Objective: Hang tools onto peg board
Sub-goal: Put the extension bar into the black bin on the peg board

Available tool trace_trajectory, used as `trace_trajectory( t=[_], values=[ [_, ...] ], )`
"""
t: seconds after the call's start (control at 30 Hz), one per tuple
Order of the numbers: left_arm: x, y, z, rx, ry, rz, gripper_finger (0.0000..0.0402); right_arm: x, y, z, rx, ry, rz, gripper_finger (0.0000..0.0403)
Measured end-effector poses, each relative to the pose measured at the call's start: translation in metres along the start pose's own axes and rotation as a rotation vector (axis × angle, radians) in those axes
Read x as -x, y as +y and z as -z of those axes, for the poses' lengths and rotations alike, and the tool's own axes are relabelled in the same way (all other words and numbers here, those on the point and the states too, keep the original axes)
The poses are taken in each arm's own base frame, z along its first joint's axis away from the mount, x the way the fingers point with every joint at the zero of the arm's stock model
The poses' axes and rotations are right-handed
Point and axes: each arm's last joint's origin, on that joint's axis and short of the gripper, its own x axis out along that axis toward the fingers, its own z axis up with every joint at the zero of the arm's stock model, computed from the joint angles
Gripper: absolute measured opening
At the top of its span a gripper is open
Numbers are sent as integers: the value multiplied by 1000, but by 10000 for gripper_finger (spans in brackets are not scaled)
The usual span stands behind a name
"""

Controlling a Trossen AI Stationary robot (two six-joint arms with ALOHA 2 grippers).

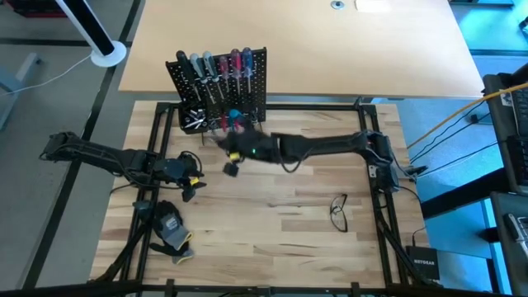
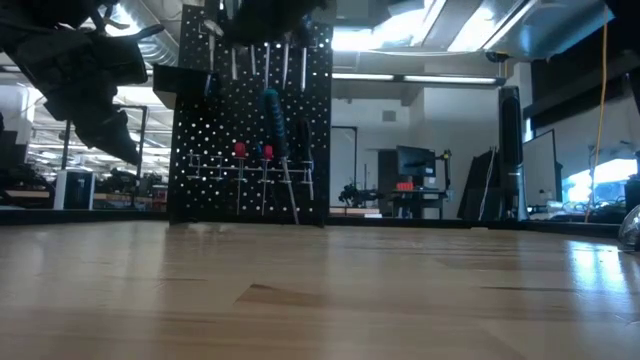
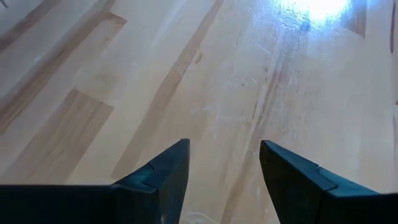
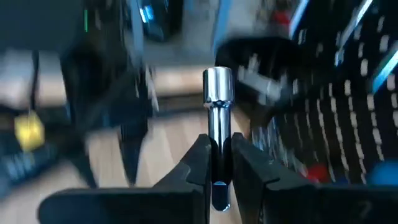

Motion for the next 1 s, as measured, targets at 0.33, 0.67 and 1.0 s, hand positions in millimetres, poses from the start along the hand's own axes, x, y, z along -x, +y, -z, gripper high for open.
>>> trace_trajectory(
  t=[0.33,0.67,1.0],
  values=[
    [0,0,-1,0,-16,-20,184,-26,-51,-20,-111,-364,-30,44],
    [0,1,-1,-9,-17,-31,184,-55,-69,-26,-168,-482,-62,46],
    [0,1,0,-10,-13,-34,184,-80,-69,-15,-177,-453,22,50]
  ],
)
